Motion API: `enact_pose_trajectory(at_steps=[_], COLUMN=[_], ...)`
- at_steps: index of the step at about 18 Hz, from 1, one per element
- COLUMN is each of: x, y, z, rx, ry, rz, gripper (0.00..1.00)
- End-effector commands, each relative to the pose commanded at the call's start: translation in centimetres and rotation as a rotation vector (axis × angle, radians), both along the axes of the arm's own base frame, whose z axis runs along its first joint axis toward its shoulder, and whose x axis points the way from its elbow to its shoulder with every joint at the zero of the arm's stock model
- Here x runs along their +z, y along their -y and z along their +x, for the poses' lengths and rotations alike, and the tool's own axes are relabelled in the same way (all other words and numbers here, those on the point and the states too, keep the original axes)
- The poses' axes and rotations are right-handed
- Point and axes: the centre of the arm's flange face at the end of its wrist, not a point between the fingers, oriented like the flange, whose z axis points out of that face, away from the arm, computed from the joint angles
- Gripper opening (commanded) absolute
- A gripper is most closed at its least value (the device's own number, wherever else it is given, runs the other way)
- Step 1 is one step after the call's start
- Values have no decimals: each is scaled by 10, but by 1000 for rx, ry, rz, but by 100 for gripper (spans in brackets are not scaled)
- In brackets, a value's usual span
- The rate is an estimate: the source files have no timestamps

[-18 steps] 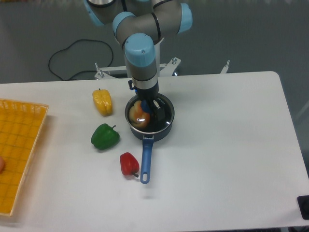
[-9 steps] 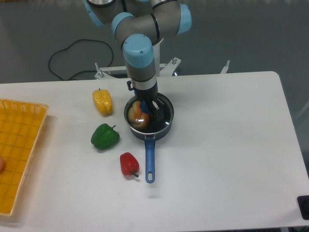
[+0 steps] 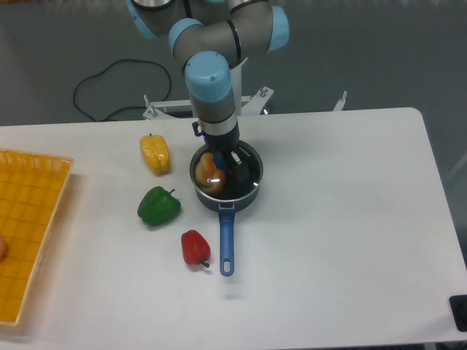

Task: Close the pot lid
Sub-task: 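Hold the lid on the saucepan and open the gripper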

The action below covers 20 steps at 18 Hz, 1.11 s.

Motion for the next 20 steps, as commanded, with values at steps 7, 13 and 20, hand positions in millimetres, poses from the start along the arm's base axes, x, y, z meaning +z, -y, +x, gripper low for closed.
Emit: enact_pose_trajectory(at_steps=[7, 13, 20], x=[-1, -2, 2], y=[-1, -1, -3], z=[3, 4, -1], rx=[-6, -6, -7], ry=[2, 2, -10], rz=[-2, -4, -7], gripper=[57, 74, 100])
